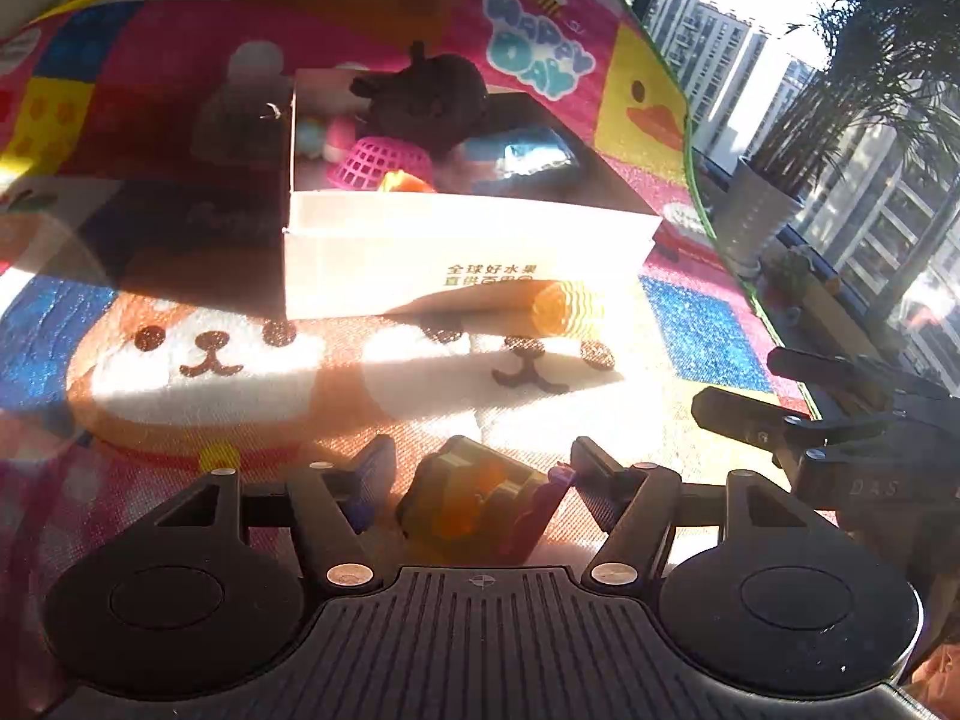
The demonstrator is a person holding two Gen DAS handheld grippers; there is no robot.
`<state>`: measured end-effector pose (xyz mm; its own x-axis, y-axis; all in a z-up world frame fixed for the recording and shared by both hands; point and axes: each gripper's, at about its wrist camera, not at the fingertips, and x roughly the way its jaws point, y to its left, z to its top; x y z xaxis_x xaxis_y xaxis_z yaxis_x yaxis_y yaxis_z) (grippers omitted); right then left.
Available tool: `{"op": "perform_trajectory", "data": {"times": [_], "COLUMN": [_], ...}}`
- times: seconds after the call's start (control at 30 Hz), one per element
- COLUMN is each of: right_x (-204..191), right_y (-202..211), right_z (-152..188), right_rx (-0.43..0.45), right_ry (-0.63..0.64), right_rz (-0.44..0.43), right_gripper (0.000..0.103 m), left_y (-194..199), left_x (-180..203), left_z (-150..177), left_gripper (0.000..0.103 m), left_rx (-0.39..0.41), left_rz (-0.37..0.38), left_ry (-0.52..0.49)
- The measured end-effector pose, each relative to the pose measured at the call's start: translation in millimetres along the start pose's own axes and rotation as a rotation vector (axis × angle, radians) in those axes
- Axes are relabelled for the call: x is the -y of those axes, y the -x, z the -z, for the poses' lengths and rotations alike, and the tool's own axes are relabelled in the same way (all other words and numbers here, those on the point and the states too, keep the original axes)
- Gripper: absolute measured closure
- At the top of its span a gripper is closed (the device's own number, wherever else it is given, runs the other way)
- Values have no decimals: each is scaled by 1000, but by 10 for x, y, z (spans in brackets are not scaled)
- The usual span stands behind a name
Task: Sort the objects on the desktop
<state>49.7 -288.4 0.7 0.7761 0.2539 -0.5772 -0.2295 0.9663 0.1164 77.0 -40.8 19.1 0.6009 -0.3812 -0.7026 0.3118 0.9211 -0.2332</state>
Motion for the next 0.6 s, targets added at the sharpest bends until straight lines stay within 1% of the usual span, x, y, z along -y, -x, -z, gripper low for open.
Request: {"op": "perform_trajectory", "data": {"times": [0.03,0.07,0.1,0.17,0.2,0.27,0.3,0.37,0.43,0.53,0.6], "right_x": [21,54,93,164,179,170,143,41,-38,-22,-17], "right_y": [6,-8,-33,-98,-103,-126,-140,-175,-209,-209,-198], "right_z": [25,45,68,86,83,70,74,83,87,78,91], "right_rx": [-9,-28,-53,-99,-96,-104,-107,-132,-156,-160,-151], "right_ry": [9,6,-8,-48,-59,-68,-55,15,74,70,69], "right_rz": [11,12,5,-4,-7,0,10,44,71,64,62], "right_gripper": [0,0,0,0,0,0,0,0,0,0,0], "left_y": [-5,-12,-7,19,28,60,83,173,285,478,543], "left_x": [5,0,6,7,-11,-71,-110,-158,-188,-196,-192], "left_z": [5,-4,5,29,33,44,51,79,105,178,244], "left_gripper": [16,13,7,6,5,3,2,1,0,0,0], "left_rx": [15,38,57,82,92,109,123,151,182,249,270], "left_rz": [-20,-53,-77,-111,-126,-135,-142,-146,-138,-147,-165], "left_ry": [-13,-37,-59,-88,-89,-59,-32,-1,9,-21,-52]}}
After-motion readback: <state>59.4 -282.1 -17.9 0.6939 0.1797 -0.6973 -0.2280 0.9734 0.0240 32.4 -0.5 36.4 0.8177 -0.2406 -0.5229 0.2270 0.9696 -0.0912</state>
